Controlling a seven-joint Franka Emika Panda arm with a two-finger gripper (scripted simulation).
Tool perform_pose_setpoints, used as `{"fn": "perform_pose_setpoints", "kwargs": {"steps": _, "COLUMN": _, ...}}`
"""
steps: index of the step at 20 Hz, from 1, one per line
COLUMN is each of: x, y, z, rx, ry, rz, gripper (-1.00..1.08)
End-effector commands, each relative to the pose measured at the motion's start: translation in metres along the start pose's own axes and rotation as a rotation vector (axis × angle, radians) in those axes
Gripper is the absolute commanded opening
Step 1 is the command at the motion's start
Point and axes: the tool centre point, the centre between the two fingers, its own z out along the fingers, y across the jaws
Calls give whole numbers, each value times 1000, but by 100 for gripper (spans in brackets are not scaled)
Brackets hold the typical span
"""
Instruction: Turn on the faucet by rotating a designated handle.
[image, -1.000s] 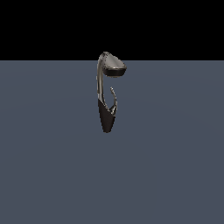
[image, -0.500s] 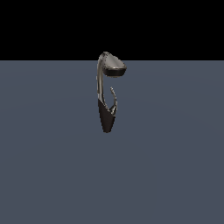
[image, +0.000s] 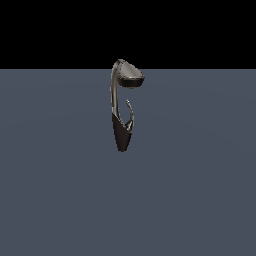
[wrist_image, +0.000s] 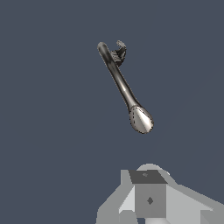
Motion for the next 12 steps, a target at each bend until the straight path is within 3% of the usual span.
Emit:
{"fn": "perform_pose_setpoints", "kwargs": {"steps": 1, "x": 18, "y": -6, "z": 7, "rx": 34, "ry": -25, "rz": 53, "gripper": -100}}
{"fn": "perform_pose_setpoints", "kwargs": {"steps": 12, "x": 97, "y": -23, "z": 49, "rx": 169, "ry": -144, "rz": 300, "gripper": -100}}
